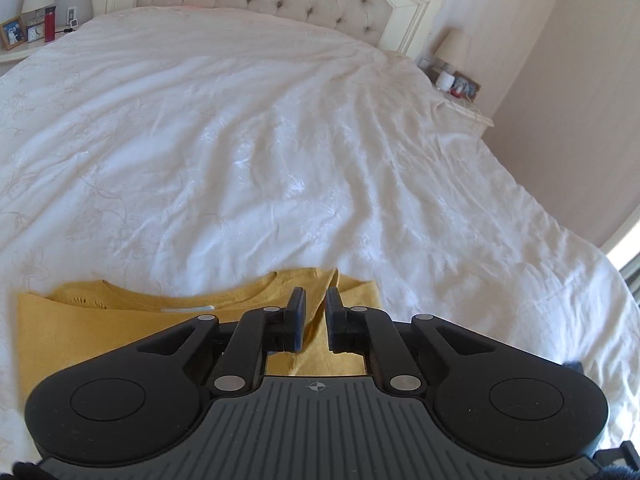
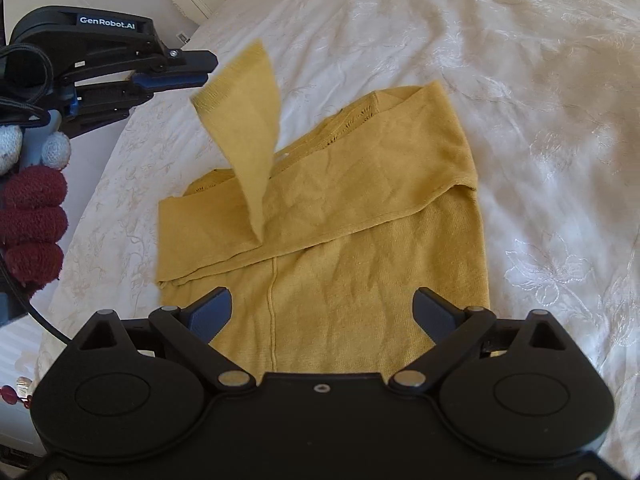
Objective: Fold small clothes
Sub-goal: 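Lift the cuff with the left tool and lay it across the body, then grasp the sweater's side edge with the right tool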
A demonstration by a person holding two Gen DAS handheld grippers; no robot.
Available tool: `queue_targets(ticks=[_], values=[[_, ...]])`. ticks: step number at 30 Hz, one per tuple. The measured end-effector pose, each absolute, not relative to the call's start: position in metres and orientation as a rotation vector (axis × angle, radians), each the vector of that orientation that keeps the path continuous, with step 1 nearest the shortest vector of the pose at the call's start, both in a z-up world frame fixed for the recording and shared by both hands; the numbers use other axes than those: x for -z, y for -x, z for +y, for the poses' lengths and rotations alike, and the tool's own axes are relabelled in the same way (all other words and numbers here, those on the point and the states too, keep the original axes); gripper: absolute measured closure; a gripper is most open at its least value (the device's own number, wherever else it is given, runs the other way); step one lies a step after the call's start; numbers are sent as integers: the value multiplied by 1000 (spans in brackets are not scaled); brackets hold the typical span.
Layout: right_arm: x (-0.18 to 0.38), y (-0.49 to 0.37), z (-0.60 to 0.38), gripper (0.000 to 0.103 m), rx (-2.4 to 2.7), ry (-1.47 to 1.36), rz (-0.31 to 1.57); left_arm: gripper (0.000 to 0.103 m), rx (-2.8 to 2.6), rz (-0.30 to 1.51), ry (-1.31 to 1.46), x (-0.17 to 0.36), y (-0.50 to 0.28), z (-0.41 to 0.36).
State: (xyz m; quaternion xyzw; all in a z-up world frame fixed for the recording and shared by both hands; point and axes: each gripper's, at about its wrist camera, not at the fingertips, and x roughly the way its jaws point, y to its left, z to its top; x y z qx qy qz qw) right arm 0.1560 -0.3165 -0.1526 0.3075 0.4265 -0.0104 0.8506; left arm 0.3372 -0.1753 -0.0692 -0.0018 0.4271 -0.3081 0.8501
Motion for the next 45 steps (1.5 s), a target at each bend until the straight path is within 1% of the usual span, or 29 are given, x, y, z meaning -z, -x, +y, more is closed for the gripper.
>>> queue_targets(ticks=[2,4,5,9,14,15,16,18,19,24,29,33,41,42,43,44,45], values=[[154,-157,-319,6,26,-644,900,91,651,890,-23,70,-327,-176],[155,-158,-321,6,31,-644,901,72,640,885,-29,73,-319,-168],[155,-161,-322,6,34,-644,902,72,630,884,-32,76,-318,-160],[156,-174,-324,6,45,-631,897,72,522,923,-100,97,-314,-126],[155,-203,-330,6,39,-592,881,72,332,1027,-130,134,-324,-73],[156,-208,-331,9,36,-588,880,72,295,1042,-130,140,-326,-63],[157,-217,-333,16,32,-583,881,72,254,1058,-129,147,-329,-51],[160,-230,-339,25,31,-576,892,72,202,1077,-126,156,-333,-37],[162,-236,-341,26,37,-572,895,72,172,1088,-123,162,-336,-28],[175,-265,-359,26,86,-555,918,72,79,1122,-70,180,-346,-4],[192,-286,-372,26,104,-539,960,72,27,1161,-21,199,-357,4],[204,-296,-378,26,108,-530,994,72,18,1152,39,197,-360,4],[222,-303,-384,27,92,-560,1028,72,27,1160,33,195,-354,3],[222,-303,-384,29,91,-567,1025,72,27,1159,32,195,-353,4],[221,-303,-384,37,87,-570,1021,72,25,1156,30,194,-351,4],[221,-303,-384,43,79,-572,1020,72,25,1154,26,193,-351,5],[220,-304,-383,53,72,-570,1025,72,25,1153,22,193,-350,6]])
